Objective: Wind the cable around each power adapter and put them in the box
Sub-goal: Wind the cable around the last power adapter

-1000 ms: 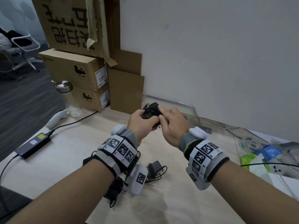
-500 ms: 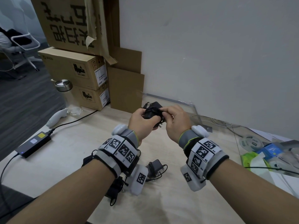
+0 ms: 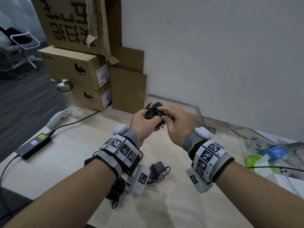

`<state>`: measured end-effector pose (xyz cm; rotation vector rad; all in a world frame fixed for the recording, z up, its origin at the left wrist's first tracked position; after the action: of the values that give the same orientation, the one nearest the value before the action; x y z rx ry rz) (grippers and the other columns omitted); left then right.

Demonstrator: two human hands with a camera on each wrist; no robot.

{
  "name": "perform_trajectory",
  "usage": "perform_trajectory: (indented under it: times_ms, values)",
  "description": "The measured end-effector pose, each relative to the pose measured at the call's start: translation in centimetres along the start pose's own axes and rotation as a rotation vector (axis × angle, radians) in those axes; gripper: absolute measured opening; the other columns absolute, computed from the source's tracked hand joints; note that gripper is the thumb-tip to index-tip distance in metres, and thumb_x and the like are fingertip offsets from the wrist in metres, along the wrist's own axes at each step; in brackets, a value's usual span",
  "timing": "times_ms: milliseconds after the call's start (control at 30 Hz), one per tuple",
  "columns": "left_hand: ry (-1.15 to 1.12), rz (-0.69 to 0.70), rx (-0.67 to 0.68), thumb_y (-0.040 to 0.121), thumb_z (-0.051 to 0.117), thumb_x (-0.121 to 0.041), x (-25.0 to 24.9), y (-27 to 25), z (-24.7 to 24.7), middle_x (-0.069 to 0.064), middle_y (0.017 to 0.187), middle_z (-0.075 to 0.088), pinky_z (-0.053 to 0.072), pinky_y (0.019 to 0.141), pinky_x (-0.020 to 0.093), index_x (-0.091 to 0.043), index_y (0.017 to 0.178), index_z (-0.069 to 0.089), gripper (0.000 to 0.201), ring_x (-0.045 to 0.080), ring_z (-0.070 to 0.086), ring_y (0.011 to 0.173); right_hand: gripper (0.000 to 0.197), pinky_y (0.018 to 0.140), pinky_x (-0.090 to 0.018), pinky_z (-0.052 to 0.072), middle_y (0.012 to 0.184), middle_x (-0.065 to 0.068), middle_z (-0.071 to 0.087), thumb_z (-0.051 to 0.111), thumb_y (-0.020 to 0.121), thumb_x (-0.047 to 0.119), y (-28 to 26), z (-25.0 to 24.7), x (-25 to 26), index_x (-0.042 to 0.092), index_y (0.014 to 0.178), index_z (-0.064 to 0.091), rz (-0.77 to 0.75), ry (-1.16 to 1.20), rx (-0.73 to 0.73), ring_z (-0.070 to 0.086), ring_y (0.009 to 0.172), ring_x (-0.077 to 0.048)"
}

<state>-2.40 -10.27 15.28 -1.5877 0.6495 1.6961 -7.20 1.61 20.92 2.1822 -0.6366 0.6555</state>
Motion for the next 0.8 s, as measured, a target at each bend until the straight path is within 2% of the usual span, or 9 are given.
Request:
perform_trajectory:
  times_ms: [100, 200, 333, 467, 567, 633, 733, 800]
  values:
    - [-0.015, 0.008, 0.023, 0.079, 0.071, -0.004, 0.2, 0.0, -0.1, 0.008, 0.084, 0.065, 0.058, 0.068, 0.03, -0.015, 0.086, 0.064, 0.015, 0.018, 0.066, 0.077, 0.026, 0.079, -0.001, 0.036, 0.092, 0.009, 0.052, 0.059, 0.086, 0.007, 0.1, -0.1, -0.1, 0.015, 0.108, 0.071, 0.005, 0.004, -0.009, 0.05, 0.083, 0.002]
    - [-0.028, 0.007, 0.043, 0.08, 0.072, -0.005, 0.5, -0.1, 0.0, 0.01, 0.087, 0.066, 0.057, 0.068, 0.03, -0.016, 0.086, 0.064, 0.015, 0.02, 0.066, 0.079, 0.023, 0.075, -0.002, 0.036, 0.087, 0.013, 0.047, 0.062, 0.086, 0.005, 0.4, 0.0, -0.4, 0.015, 0.104, 0.072, 0.039, -0.002, 0.008, 0.049, 0.083, 0.006]
    - [-0.048, -0.018, 0.057, 0.082, 0.07, -0.005, 1.0, -0.2, 0.2, 0.009, 0.085, 0.065, 0.056, 0.068, 0.03, -0.013, 0.089, 0.064, 0.012, 0.02, 0.065, 0.078, 0.018, 0.072, -0.003, 0.037, 0.09, 0.006, 0.05, 0.061, 0.087, 0.004, 0.4, 0.3, 0.0, 0.012, 0.097, 0.074, -0.005, -0.028, 0.016, 0.048, 0.079, -0.003]
    - [-0.025, -0.008, 0.065, 0.081, 0.07, -0.003, 0.8, -0.3, 0.1, 0.01, 0.085, 0.063, 0.059, 0.071, 0.033, -0.009, 0.093, 0.063, 0.014, 0.018, 0.064, 0.075, 0.017, 0.08, -0.004, 0.033, 0.098, 0.005, 0.048, 0.054, 0.087, 0.0, 0.4, 1.4, -0.2, 0.009, 0.092, 0.067, 0.021, -0.013, 0.097, 0.046, 0.092, -0.009]
    - [0.037, 0.01, 0.072, 0.08, 0.071, -0.005, 0.9, -0.3, -0.1, 0.014, 0.093, 0.066, 0.06, 0.076, 0.038, -0.011, 0.094, 0.064, 0.017, 0.022, 0.066, 0.081, 0.015, 0.081, -0.005, 0.031, 0.097, 0.005, 0.05, 0.048, 0.086, 0.003, 0.4, 1.7, 0.2, 0.01, 0.091, 0.061, 0.018, -0.03, 0.093, 0.042, 0.093, -0.011]
    - [0.094, 0.019, 0.073, 0.08, 0.072, -0.008, 1.1, -0.3, -0.2, 0.017, 0.098, 0.068, 0.06, 0.077, 0.043, -0.014, 0.093, 0.066, 0.016, 0.026, 0.068, 0.084, 0.014, 0.079, -0.005, 0.031, 0.094, 0.008, 0.051, 0.047, 0.089, 0.004, 0.5, 1.6, 0.3, 0.011, 0.093, 0.059, 0.076, -0.004, 0.1, 0.041, 0.092, -0.01]
    - [0.204, 0.045, 0.044, 0.077, 0.072, -0.015, 1.2, -0.2, -0.8, 0.011, 0.087, 0.069, 0.059, 0.076, 0.047, -0.019, 0.09, 0.071, 0.014, 0.027, 0.069, 0.077, 0.014, 0.074, -0.007, 0.034, 0.094, 0.0, 0.06, 0.051, 0.09, 0.005, 0.5, 1.8, 0.1, 0.019, 0.09, 0.055, 0.138, 0.061, 0.125, 0.045, 0.091, -0.012]
    - [0.332, 0.08, 0.02, 0.073, 0.072, -0.023, 1.3, 0.1, -1.2, 0.004, 0.082, 0.07, 0.059, 0.076, 0.046, -0.025, 0.094, 0.072, 0.021, 0.027, 0.07, 0.077, 0.019, 0.073, -0.008, 0.035, 0.094, -0.005, 0.063, 0.053, 0.089, 0.006, 0.5, 1.9, -0.1, 0.025, 0.088, 0.053, 0.15, 0.085, 0.137, 0.048, 0.09, -0.012]
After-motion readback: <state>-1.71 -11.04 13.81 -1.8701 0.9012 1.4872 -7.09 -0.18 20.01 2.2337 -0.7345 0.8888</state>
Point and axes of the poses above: each hand's wrist, its own y-axis towards the middle knuckle, its own z-axis out of the palm, x = y × z, the point moved 7 cm from there along y, towards the middle knuckle
